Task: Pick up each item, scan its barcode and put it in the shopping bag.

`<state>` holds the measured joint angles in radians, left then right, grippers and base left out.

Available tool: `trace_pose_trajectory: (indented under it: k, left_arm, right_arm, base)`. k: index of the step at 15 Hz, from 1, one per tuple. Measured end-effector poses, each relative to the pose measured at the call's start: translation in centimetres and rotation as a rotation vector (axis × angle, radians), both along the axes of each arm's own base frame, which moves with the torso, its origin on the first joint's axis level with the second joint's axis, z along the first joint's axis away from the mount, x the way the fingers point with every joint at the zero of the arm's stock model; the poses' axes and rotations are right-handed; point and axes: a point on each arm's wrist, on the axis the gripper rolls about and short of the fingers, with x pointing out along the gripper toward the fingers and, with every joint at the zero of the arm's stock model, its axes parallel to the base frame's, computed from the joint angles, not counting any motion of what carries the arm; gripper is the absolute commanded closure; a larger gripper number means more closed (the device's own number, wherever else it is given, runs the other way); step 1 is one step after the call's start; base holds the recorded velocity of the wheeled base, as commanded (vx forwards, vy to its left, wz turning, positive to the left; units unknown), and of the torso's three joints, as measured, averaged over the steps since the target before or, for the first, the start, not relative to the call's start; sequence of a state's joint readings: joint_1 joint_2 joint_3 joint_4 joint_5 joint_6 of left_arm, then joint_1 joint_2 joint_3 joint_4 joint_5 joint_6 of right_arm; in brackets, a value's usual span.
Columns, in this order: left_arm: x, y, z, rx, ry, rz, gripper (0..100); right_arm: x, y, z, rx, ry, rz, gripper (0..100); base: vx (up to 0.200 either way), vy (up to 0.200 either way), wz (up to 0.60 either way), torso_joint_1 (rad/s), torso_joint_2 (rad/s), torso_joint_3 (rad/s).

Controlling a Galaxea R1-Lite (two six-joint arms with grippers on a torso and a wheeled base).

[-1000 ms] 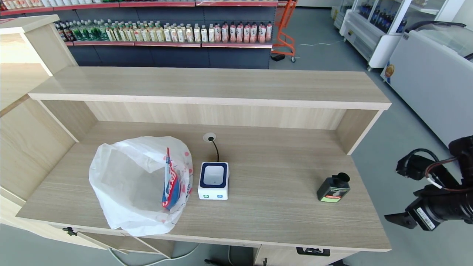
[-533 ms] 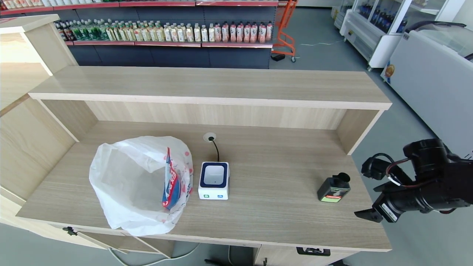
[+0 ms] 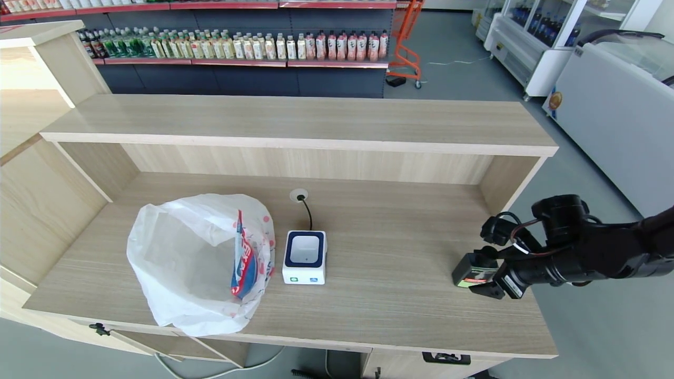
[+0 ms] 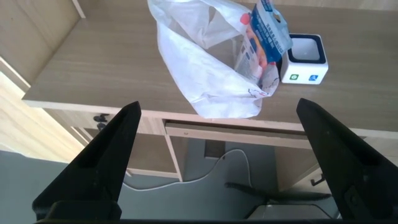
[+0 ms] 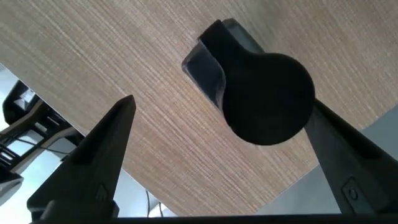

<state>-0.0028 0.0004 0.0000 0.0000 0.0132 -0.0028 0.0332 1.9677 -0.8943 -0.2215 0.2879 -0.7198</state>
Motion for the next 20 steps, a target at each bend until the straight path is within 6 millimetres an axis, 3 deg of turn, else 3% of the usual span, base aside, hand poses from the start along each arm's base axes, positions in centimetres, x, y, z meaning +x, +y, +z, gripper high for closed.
trace_pose_trajectory:
  k: [7,11,13,16,17,20]
  left_arm:
    - [0.0,0.0,0.0,0.000,0.000,-0.001,0]
    - [0.0,0.0,0.0,0.000,0.000,0.000,0]
    - [0.0,0.0,0.0,0.000,0.000,0.000,0]
    - [0.0,0.0,0.0,0.000,0.000,0.000,0]
    - [0.0,0.0,0.0,0.000,0.000,-0.001,0]
    - [0.0,0.0,0.0,0.000,0.000,0.000,0]
  right_arm:
    - [1.4,1.4,-1.3,0.005,-0.009,0.037,100]
    - [0.3,1.2,0.7,0.075,-0.036,0.016,100]
    - [-1.5,0.2,3.4,0.119,-0.096,-0.026,100]
    - [-6.2,-0.9,6.8,0.068,-0.329,0.015,100]
    - [-7.6,-1.0,7.2,-0.004,-0.442,0.084,100]
    - [-10.8,0.4,7.1,-0.331,-0.776,0.554,100]
  base:
    - [0.000,0.000,0.00,0.000,0.00,0.000]
    - [0.000,0.000,0.00,0.000,0.00,0.000]
    - [0.000,0.000,0.00,0.000,0.00,0.000]
    - [0.000,0.000,0.00,0.000,0.00,0.000]
    - [0.000,0.000,0.00,0.000,0.00,0.000]
    - [0.000,0.000,0.00,0.000,0.00,0.000]
